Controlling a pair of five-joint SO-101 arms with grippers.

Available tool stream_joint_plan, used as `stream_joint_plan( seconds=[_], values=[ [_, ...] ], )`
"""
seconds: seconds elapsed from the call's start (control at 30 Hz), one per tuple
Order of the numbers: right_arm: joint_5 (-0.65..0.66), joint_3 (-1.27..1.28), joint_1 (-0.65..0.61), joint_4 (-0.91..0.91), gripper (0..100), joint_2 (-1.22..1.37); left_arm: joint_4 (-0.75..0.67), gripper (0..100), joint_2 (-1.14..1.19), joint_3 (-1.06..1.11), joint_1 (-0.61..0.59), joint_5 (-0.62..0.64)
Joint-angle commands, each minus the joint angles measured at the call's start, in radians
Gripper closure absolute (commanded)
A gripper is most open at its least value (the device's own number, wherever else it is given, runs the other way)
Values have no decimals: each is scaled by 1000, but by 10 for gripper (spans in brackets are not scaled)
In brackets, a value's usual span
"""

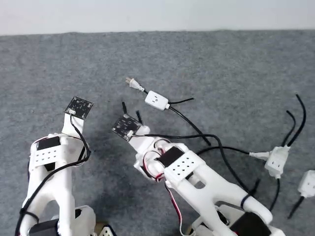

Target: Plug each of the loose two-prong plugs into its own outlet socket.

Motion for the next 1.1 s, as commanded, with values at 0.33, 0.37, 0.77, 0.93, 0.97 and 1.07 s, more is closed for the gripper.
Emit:
stream_joint_plan(
  seconds=[0.33,0.37,0.77,0.93,0.97,1.07],
  values=[
    [-354,-46,-110,-12,717,-41,-69,827,-34,-10,-23,2],
    [-358,-43,-108,-21,717,-31,-78,827,-34,-12,-32,21],
    [-316,-292,-59,58,758,343,-106,827,-29,-13,-38,78],
    [-310,-376,-51,130,977,412,-110,827,-29,-13,-38,78],
    [-308,-376,-44,145,960,412,-120,827,-29,-12,-37,78],
    [-272,-374,13,162,986,387,-126,827,-28,-8,-34,78]
  ],
)
